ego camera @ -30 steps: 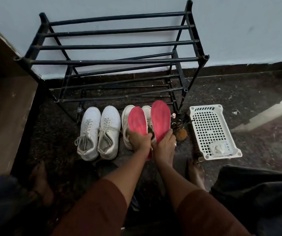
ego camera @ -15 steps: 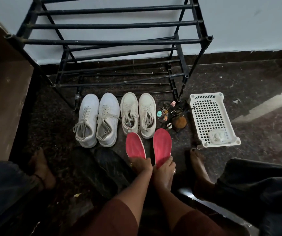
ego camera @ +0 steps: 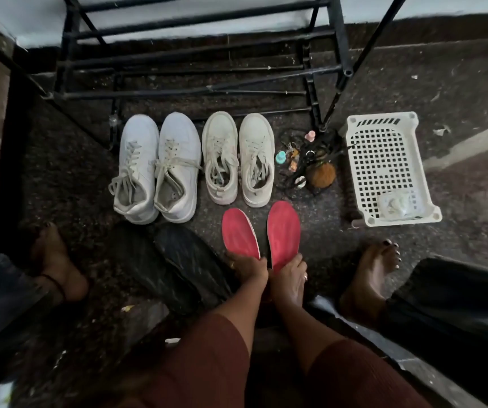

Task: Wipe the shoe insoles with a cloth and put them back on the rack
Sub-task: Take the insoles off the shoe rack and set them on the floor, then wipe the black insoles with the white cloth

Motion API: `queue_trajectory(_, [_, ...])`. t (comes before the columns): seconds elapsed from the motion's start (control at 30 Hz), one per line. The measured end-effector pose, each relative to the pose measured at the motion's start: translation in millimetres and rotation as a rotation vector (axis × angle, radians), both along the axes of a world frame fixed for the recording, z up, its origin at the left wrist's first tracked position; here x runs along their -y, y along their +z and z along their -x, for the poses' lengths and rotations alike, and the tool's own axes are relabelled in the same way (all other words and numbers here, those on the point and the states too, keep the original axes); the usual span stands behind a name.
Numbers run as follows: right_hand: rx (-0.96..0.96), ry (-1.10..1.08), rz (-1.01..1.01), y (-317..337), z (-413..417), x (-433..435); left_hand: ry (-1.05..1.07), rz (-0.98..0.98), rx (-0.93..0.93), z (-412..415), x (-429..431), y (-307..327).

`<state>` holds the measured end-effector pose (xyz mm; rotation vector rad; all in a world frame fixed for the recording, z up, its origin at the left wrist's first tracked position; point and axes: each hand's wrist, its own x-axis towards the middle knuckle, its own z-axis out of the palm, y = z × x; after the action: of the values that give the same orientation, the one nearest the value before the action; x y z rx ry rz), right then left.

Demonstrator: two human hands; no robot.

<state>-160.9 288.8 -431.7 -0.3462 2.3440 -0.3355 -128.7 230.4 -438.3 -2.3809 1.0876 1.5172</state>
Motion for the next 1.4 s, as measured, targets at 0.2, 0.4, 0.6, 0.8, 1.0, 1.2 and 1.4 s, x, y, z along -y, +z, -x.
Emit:
queue_trajectory(0.2, [0.047,0.039,-0.057,-7,10,4,-0.137,-0.03,0.015,-12,5,-14])
queue_trajectory(0.4, [0.02,0.07,-0.131,-11,9,4,-0.201,-0.01,0.06,-22,4,-11])
queue_trajectory(0.6, [-0.074,0.102,-0.148,1,21,6,-0.258,0.081,0.104,-16,4,8])
queue_trajectory(0.8, [-0.235,0.098,0.002,23,70,12,-0.412,0.298,-0.007,39,11,41])
queue_trajectory(1.0, [-0.396,0.004,0.018,41,155,4,-0.727,0.419,-0.143,138,16,60])
queue_trajectory(1.2, [-0.515,-0.126,-0.007,47,244,1,-1.119,0.486,-0.267,225,4,47])
queue_trajectory(1.4, [-0.376,-0.093,-0.133,27,278,-3,-1.337,0.467,-0.273,259,-4,41])
